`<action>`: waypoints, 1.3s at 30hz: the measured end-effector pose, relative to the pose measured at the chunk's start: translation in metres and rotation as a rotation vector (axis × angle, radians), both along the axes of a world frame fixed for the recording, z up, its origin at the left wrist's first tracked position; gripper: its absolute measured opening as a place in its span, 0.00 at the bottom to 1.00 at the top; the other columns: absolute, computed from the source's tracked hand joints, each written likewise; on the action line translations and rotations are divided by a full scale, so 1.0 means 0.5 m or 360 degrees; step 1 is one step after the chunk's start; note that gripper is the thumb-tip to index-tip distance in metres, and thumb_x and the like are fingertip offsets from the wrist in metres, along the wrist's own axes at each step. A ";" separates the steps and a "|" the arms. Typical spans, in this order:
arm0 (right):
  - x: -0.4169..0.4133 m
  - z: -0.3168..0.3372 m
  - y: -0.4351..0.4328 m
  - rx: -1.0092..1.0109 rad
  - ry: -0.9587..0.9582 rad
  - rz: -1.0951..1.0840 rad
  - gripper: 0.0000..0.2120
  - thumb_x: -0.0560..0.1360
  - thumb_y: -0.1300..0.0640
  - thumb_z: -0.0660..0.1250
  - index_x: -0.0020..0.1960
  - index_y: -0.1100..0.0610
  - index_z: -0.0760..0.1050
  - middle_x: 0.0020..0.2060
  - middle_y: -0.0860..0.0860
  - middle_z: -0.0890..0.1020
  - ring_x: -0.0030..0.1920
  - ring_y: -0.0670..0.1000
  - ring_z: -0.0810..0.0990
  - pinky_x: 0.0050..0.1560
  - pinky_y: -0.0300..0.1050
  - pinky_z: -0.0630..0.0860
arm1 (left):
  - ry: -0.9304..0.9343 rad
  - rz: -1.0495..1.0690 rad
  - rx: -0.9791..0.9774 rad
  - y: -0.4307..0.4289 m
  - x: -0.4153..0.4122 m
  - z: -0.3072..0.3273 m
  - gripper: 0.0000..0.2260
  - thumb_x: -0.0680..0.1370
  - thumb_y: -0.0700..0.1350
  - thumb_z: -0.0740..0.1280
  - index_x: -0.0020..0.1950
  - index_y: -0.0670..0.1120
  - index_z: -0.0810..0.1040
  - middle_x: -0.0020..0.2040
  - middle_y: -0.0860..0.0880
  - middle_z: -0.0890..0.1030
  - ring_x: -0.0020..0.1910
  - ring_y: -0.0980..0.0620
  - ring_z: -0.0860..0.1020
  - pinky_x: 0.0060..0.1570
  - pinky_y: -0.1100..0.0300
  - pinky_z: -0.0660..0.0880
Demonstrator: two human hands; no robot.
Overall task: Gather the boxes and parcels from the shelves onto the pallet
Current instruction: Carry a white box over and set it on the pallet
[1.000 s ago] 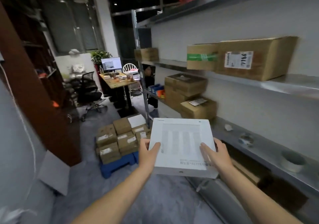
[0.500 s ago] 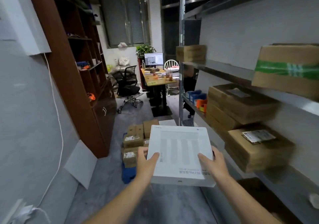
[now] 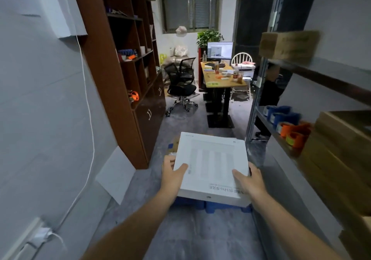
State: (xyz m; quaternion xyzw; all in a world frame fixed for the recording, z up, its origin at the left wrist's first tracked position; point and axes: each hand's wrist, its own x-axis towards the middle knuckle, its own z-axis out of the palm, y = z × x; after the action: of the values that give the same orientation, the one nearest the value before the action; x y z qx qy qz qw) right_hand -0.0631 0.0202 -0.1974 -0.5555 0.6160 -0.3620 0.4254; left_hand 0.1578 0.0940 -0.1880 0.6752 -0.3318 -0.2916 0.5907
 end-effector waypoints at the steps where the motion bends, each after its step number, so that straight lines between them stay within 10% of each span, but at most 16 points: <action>1: 0.027 0.000 -0.040 0.0009 0.0000 0.0029 0.26 0.72 0.53 0.71 0.69 0.54 0.70 0.63 0.53 0.72 0.61 0.56 0.75 0.62 0.53 0.72 | 0.0017 0.0002 -0.0015 -0.037 0.028 -0.004 0.12 0.76 0.40 0.68 0.56 0.48 0.69 0.48 0.57 0.76 0.45 0.61 0.76 0.31 0.76 0.71; 28: 0.622 -0.005 -0.984 -0.0103 -0.0054 0.0182 0.23 0.72 0.52 0.69 0.67 0.49 0.70 0.61 0.51 0.74 0.60 0.54 0.76 0.61 0.55 0.75 | -0.0079 0.0067 0.0119 -0.921 0.605 -0.004 0.13 0.76 0.41 0.68 0.57 0.46 0.66 0.50 0.47 0.76 0.47 0.50 0.78 0.37 0.58 0.75; 39: 0.719 -0.113 -1.297 0.0023 -0.0096 0.0173 0.23 0.73 0.69 0.60 0.66 0.55 0.71 0.60 0.55 0.77 0.58 0.57 0.76 0.55 0.47 0.74 | 0.0029 0.0024 0.0267 -1.264 0.723 -0.141 0.17 0.75 0.41 0.70 0.58 0.50 0.65 0.51 0.53 0.76 0.46 0.55 0.78 0.30 0.66 0.76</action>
State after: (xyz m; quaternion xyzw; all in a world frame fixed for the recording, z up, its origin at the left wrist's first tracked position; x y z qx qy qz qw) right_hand 0.2966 -0.6282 -0.2541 -0.5739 0.5744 -0.3505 0.4668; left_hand 0.5192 -0.5380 -0.2586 0.7220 -0.2959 -0.3201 0.5373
